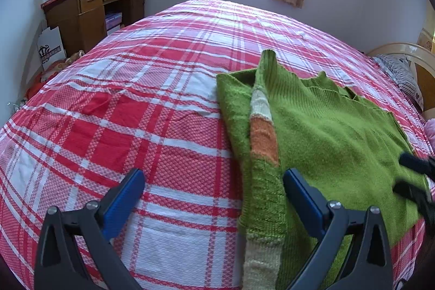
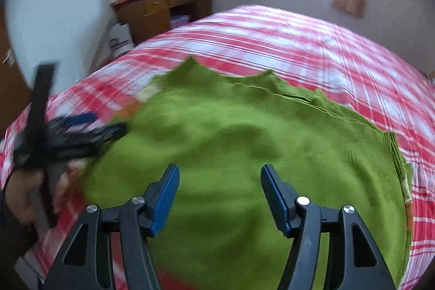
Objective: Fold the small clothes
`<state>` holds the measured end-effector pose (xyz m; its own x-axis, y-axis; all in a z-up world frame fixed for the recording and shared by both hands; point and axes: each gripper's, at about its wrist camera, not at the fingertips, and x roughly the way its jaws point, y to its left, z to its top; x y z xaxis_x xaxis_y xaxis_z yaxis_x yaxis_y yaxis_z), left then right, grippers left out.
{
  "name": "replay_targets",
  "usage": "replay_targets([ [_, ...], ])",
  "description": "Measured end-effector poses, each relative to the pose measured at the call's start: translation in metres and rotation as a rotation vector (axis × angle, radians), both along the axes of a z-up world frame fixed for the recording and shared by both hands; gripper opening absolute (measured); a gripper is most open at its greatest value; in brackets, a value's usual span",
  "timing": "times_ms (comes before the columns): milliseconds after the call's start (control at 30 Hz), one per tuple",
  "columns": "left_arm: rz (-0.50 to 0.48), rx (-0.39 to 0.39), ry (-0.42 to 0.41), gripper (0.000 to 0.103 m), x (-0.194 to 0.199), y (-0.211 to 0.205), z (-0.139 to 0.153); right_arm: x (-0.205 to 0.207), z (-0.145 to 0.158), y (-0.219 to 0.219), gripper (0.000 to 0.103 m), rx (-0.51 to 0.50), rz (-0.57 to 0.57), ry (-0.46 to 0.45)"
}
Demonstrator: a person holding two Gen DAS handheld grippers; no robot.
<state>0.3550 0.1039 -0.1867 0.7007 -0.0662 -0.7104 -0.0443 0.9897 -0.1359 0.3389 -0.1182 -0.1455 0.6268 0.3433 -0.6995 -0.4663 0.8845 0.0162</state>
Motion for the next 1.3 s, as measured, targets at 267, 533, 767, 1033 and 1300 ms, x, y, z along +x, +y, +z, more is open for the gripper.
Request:
replay_targets([
  [267,-0.009,-0.075,-0.02,0.103,-0.002,0.01,0.002,-0.068,-0.011,0.046,0.063,-0.123,0.144,-0.153],
  [533,-0.018,-0.2,-0.059,0.103,-0.008,0.026,0.004,-0.09,-0.032,0.085,0.063,-0.257,0.209,-0.236],
  [767,-0.131,-0.154,0.002,0.103,0.018,0.015,0.016,-0.087,-0.05,0.127,0.063,-0.413,0.218,-0.345],
  [1033,-0.18,-0.174,0.068,0.084,0.069,0.01,0.016,-0.08,-0.054,0.153,0.063,-0.452,0.221,-0.385],
  [1300,-0.195,-0.089,0.091,0.042,0.087,-0.001,0.01,-0.08,-0.062,0.163,0.038,-0.491,0.269,-0.404],
])
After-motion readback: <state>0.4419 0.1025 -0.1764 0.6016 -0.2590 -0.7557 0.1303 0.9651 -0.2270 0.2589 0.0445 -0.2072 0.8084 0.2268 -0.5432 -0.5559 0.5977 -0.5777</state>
